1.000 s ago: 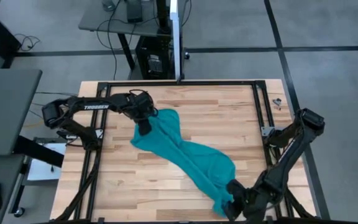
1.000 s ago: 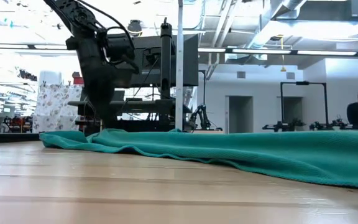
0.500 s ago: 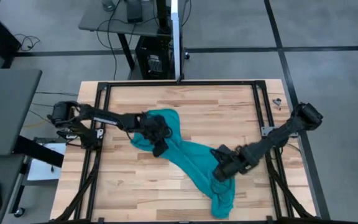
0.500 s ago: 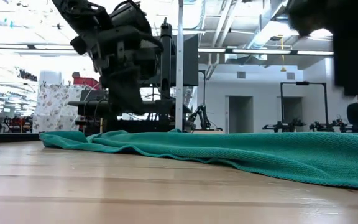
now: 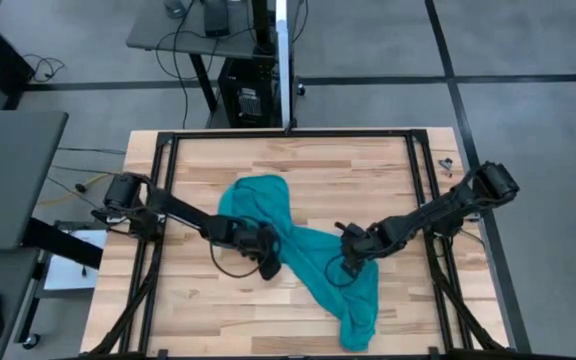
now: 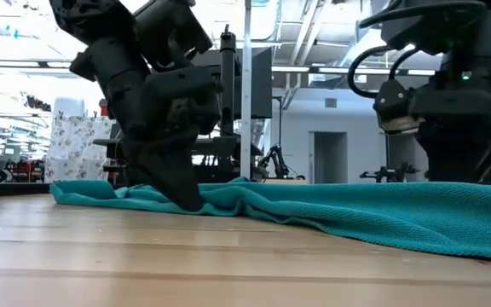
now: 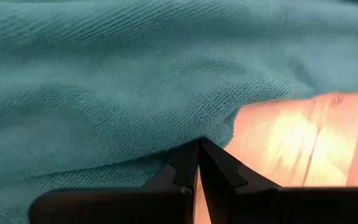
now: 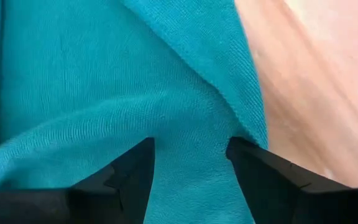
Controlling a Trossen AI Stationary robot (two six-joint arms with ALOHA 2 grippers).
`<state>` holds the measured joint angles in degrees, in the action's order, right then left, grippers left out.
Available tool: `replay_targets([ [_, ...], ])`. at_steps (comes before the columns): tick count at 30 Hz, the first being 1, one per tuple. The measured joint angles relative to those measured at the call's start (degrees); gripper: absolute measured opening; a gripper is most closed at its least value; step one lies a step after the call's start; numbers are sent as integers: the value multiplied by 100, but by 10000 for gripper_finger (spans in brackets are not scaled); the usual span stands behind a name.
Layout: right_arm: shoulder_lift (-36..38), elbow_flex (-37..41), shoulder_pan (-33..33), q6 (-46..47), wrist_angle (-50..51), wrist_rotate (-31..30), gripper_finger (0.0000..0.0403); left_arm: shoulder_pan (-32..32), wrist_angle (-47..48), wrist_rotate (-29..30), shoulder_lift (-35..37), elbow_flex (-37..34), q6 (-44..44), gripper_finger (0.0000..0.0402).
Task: Roll towel
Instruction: Fold the blue towel
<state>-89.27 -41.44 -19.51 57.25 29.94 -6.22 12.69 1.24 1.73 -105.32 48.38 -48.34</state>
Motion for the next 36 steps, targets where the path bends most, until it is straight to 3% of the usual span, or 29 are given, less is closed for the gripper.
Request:
replay_targets([
  [9,187,80,-34,-33,2074,-449,207,995,673,-99,229,-17,-778,1],
  [17,874,23,-15,-37,2261,-417,207,1597,2106,-324,1044,-75,-1395,1],
  [22,1272,-404,55,-550,1608,-415,207,1543,2408,-79,1947,-72,-1708,1],
  [28,1162,-650,476,-1235,-298,-408,207,1487,3297,642,2543,-83,-1837,1],
  [32,544,-762,1078,-1484,-1323,55,207,1343,2841,723,2454,-304,-1887,1],
  [36,-325,-1025,1544,-1708,-2237,874,207,1218,1381,733,2069,-600,-1812,1],
])
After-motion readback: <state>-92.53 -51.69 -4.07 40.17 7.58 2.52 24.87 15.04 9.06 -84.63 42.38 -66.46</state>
